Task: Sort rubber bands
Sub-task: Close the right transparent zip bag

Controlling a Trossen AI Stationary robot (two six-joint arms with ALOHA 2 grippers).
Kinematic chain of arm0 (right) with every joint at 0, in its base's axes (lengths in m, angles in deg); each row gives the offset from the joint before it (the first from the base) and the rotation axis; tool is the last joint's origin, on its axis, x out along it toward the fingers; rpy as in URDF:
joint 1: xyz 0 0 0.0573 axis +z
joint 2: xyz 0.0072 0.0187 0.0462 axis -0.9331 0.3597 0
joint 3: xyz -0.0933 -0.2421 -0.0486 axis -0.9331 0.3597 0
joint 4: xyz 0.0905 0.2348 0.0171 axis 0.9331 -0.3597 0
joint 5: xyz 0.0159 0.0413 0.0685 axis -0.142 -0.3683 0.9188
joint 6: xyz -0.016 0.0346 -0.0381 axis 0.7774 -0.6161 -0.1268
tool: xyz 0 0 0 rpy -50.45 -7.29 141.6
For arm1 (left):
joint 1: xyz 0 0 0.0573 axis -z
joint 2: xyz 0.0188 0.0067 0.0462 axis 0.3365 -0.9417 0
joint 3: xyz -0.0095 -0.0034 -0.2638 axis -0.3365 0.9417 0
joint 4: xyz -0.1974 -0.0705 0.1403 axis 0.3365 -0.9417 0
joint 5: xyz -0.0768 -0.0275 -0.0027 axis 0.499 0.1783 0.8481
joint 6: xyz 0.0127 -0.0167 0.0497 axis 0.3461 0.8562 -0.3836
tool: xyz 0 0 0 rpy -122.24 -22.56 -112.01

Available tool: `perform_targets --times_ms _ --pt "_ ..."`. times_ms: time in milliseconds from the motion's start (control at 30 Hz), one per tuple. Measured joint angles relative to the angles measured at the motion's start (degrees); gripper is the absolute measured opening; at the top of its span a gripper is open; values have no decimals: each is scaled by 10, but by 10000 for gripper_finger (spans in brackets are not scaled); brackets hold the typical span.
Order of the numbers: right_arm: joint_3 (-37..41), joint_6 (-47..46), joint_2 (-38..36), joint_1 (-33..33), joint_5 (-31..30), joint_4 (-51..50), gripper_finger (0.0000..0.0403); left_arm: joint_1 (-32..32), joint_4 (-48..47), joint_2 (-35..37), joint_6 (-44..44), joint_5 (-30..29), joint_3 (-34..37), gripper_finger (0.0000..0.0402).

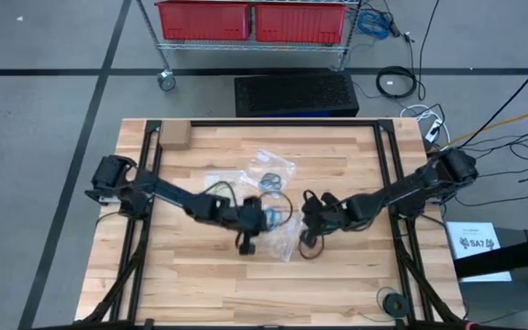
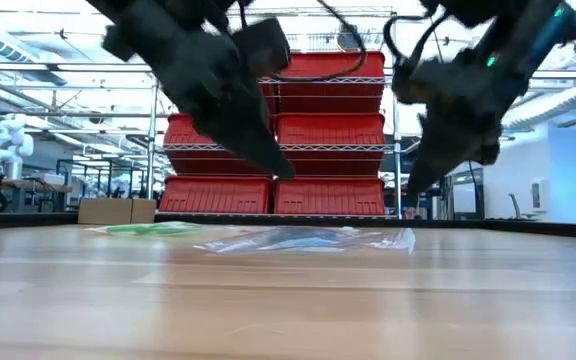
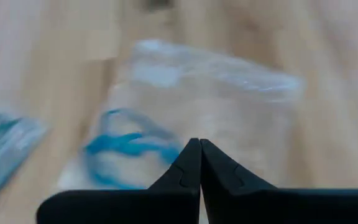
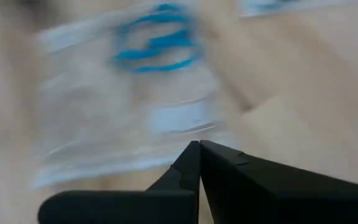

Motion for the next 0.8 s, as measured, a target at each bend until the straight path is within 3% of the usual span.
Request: perform_targets --times_ms 100,233,433,600,800 --pt "0 39 2 40 44 74 0 -46 -2 -4 -10 9 0 4" --pt "-1 50 35 80 47 166 0 -102 1 -10 -32 20 0 4" --pt "-1 15 125 91 45 246 0 -156 -1 -26 -69 106 0 4" --pt "-2 -40 160 80 44 221 0 -163 -25 -58 -69 192 1 4" --pt "-1 -47 116 73 41 126 0 -141 -59 -80 -26 233 -2 4"
